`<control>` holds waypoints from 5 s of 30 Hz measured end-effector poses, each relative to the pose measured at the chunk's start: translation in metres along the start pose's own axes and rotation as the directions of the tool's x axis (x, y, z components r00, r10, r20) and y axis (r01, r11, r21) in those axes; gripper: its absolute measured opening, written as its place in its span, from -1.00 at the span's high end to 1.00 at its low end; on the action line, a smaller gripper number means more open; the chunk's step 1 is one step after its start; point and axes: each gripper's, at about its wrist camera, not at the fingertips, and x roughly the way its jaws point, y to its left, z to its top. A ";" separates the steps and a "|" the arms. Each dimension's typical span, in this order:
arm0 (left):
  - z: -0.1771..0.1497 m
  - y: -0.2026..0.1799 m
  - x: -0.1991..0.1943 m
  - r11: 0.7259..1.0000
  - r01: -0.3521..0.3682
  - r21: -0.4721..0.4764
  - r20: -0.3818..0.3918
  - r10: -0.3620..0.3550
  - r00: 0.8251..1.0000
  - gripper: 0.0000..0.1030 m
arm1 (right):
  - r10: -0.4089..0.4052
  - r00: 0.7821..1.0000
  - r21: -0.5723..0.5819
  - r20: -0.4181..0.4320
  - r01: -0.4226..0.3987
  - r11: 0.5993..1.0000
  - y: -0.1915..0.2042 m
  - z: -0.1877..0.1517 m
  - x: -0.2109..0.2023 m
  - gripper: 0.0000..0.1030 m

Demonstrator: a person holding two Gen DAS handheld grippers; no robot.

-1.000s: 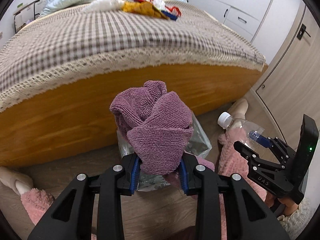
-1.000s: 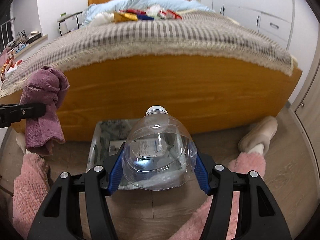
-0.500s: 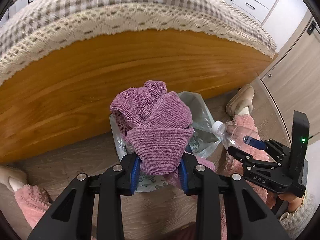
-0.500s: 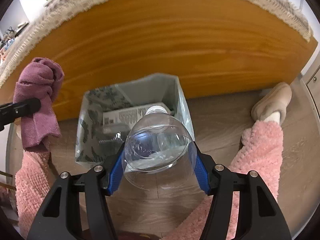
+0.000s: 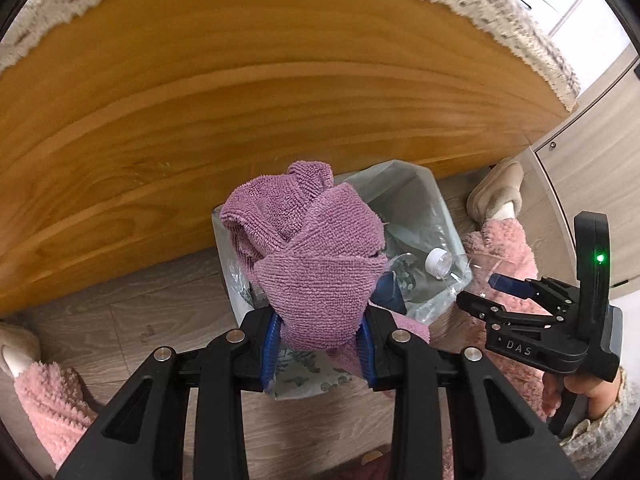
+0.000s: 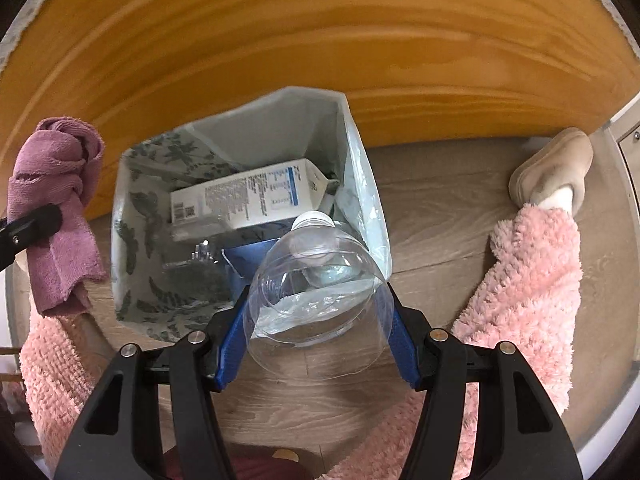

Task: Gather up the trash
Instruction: 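Open the right tool to drop the bottle while the left tool lowers the towel, then open the left tool to drop the mauve towel into the bin, then raise both tools from the bin and move toward the trash on the bed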

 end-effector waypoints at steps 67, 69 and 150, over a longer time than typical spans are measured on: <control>0.021 0.028 0.075 0.980 -0.028 -0.197 -0.119 0.005 0.993 -0.74 | -0.045 0.984 -0.121 -0.170 0.025 0.992 0.021 0.037 0.052 -0.54; 0.019 0.030 0.073 0.980 -0.034 -0.196 -0.121 0.010 0.993 -0.74 | -0.043 0.985 -0.121 -0.167 0.023 0.992 0.021 0.036 0.051 -0.65; -0.123 -0.010 -0.124 0.997 -0.065 -0.046 0.277 0.075 0.958 -0.85 | 0.039 0.880 -0.122 0.473 0.022 0.992 0.060 -0.091 -0.134 -0.84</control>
